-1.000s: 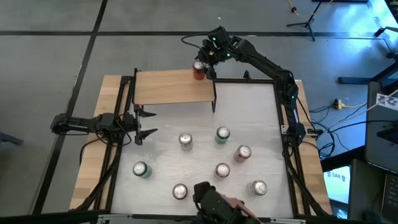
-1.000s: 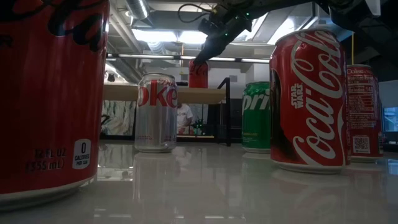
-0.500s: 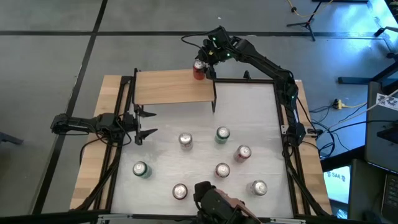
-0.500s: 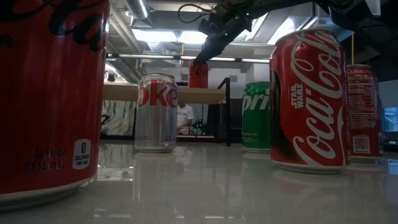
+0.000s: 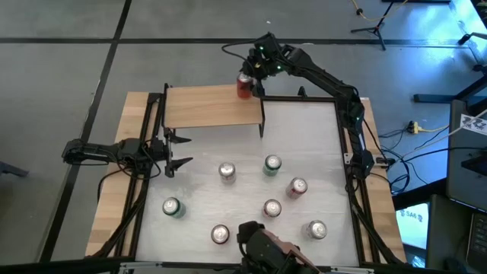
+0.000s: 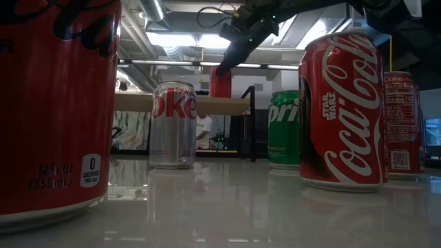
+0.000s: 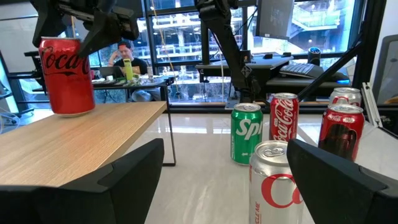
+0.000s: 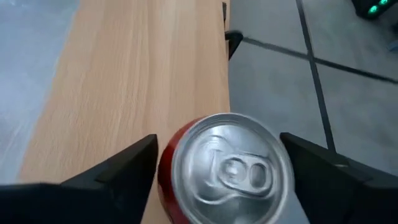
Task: Place canned beverage on shelf
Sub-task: Put the top red black soda can on the shelf, then put the top silver soda can on the shelf
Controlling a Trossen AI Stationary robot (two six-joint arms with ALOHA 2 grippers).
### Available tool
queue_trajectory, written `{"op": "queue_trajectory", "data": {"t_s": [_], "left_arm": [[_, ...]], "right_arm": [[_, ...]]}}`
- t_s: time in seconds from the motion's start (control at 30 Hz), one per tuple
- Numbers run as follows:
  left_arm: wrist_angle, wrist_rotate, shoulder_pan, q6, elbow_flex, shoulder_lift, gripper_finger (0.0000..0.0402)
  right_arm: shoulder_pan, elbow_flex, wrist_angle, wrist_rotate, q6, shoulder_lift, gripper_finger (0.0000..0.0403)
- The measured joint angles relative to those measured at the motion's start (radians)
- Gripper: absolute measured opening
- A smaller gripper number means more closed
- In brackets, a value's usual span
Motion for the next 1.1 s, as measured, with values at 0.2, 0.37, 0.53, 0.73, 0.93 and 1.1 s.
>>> {"op": "queue_trajectory", "data": {"t_s": [0.2, 0.37, 0.53, 0.73, 0.93, 1.1], "left_arm": [[0.0, 0.0, 0.0, -0.03, 0.0, 0.0, 0.033], [0.0, 0.0, 0.0, -0.078, 0.0, 0.0, 0.033], [0.0, 0.0, 0.0, -0.077, 0.0, 0.0, 0.033], [-0.001, 0.0, 0.0, -0.077, 0.0, 0.0, 0.033], [-0.001, 0.0, 0.0, -0.077, 0.0, 0.0, 0.033], [0.021, 0.007, 0.0, -0.09, 0.0, 0.0, 0.033]], "right_arm": [[0.0, -0.001, 0.002, 0.055, -0.003, 0.002, 0.0385], [0.001, -0.001, 0.004, 0.084, -0.009, 0.002, 0.0392], [0.001, 0.009, 0.003, 0.086, -0.003, 0.001, 0.0387], [0.001, 0.045, -0.016, 0.079, 0.042, 0.0, 0.0386], [0.001, 0.103, -0.021, 0.074, 0.05, -0.001, 0.0386], [0.019, 0.102, -0.052, 0.072, 0.072, -0.054, 0.0386]]}}
